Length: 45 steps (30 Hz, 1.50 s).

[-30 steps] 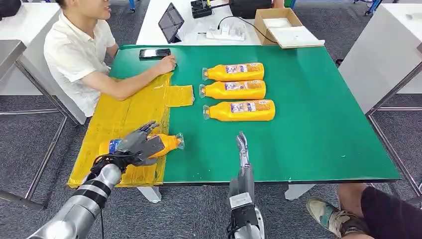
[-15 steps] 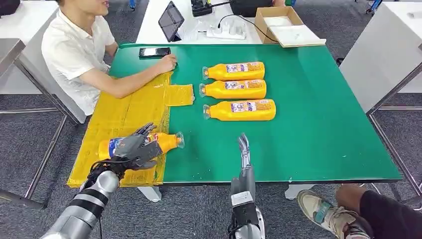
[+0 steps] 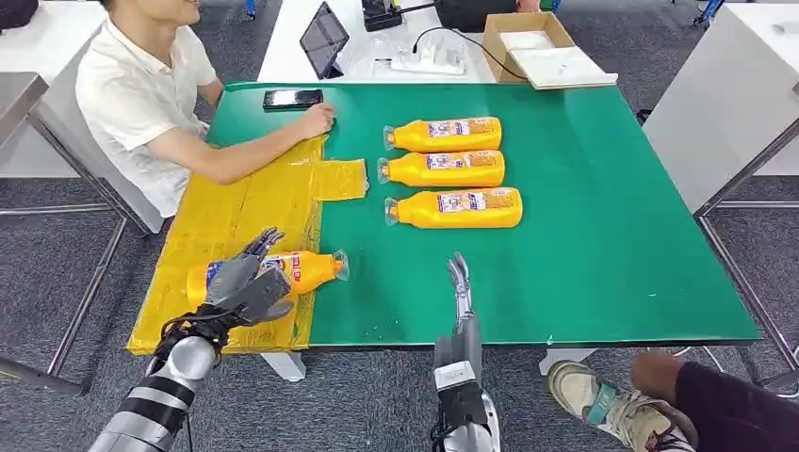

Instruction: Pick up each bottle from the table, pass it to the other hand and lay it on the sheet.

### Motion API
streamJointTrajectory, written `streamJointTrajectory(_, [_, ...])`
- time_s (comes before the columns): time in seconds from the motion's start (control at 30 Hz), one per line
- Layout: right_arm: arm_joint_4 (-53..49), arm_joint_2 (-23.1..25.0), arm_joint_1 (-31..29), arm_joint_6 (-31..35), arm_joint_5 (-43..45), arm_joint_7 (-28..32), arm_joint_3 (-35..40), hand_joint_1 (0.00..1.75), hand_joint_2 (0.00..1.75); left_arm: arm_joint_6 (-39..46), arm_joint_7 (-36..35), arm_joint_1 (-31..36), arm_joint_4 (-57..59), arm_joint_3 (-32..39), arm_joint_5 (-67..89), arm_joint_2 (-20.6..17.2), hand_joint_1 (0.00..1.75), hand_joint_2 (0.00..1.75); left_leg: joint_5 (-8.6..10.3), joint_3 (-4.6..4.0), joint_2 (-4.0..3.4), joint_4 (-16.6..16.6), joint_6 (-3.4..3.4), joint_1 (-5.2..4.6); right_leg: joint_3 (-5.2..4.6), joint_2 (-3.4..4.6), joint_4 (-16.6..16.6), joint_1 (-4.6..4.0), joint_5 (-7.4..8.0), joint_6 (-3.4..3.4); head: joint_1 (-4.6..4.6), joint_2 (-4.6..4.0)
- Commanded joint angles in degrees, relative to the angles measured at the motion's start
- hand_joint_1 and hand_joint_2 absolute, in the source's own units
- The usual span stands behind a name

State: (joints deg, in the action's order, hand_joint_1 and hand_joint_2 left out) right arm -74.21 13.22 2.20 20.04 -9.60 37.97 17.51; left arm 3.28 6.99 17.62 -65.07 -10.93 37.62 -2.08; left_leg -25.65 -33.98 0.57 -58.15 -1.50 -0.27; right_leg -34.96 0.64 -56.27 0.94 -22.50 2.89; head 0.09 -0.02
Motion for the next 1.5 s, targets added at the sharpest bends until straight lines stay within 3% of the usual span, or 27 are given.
streamJointTrajectory(0.03, [1.41, -0.62, -2.45, 0.29, -0.54, 0.87, -1.81, 0.0, 0.0, -0.33, 0.56, -0.48, -4.13, 1.12, -0.84, -0.84, 0.0, 1.75, -0.07, 0.14, -0.11, 0.01, 0.1, 0.08, 0.13, 0.01, 0.03, -0.09, -0.04, -0.12, -0.02, 0.0])
streamJointTrajectory(0.53, [1.72, -0.49, -1.83, 0.16, -0.05, 1.61, -3.28, 0.0, 0.0, -0.7, 1.34, -5.35, -9.93, 3.58, -5.3, -0.26, 0.0, 1.75, -0.1, 0.21, -0.12, 0.04, 0.11, 0.1, 0.18, 0.02, 0.07, -0.11, -0.06, -0.13, -0.02, 0.0])
streamJointTrajectory(0.67, [-0.01, -0.66, -2.31, 1.12, -0.99, 1.86, -3.0, 0.0, 0.0, 2.3, 9.13, -7.11, -14.14, 7.43, -18.27, 5.13, 0.0, 1.75, -0.05, 0.04, -0.03, -0.01, 0.07, 0.06, 0.04, -0.05, 0.03, -0.07, -0.04, -0.08, -0.02, 0.0])
streamJointTrajectory(0.8, [-0.08, -1.76, -3.7, 3.6, -2.79, 2.03, -2.94, 0.0, 0.0, -2.15, 11.11, -7.61, -17.27, 10.5, -38.36, 8.25, 0.0, 1.75, -0.08, 0.05, -0.01, -0.04, 0.07, 0.06, 0.07, -0.09, 0.01, -0.08, -0.07, -0.09, -0.02, 0.0])
streamJointTrajectory(0.93, [-0.57, -3.69, -5.09, 6.32, -5.38, 1.9, -4.14, 0.0, 0.0, -6.29, 9.12, -8.83, -18.16, 10.56, -52.78, 8.61, 0.0, 1.75, -0.03, 0.01, -0.05, 0.0, 0.05, 0.02, 0.02, -0.02, 0.04, -0.03, -0.01, -0.06, 0.0, 0.0])
streamJointTrajectory(1.17, [1.5, -4.92, -5.2, 6.15, -6.68, 1.42, -5.46, 0.0, 0.0, -5.52, 12.56, -12.55, -18.21, 8.23, -51.44, 8.46, 0.0, 1.75, -0.04, 0.09, -0.05, 0.05, 0.05, -0.01, 0.07, -0.01, 0.08, -0.02, -0.03, -0.05, -0.02, 0.0])
streamJointTrajectory(1.2, [2.12, -5.03, -5.42, 6.13, -7.03, 1.53, -5.39, 0.0, 1.75, -5.5, 12.63, -12.67, -18.12, 8.04, -51.36, 8.48, 0.0, 1.75, -0.07, 0.15, -0.04, 0.06, 0.07, 0.0, 0.14, -0.05, 0.09, -0.03, -0.06, -0.08, -0.02, 0.0])
streamJointTrajectory(1.5, [7.03, -8.05, -7.4, 9.53, -14.59, 0.48, -6.14, 0.0, 1.75, -4.58, 16.44, -18.36, -18.58, 6.63, -48.04, 9.46, 0.0, 1.75, -0.07, 0.19, -0.07, 0.09, 0.06, 0.0, 0.18, -0.02, 0.15, -0.03, -0.04, -0.07, 0.0, 0.0])
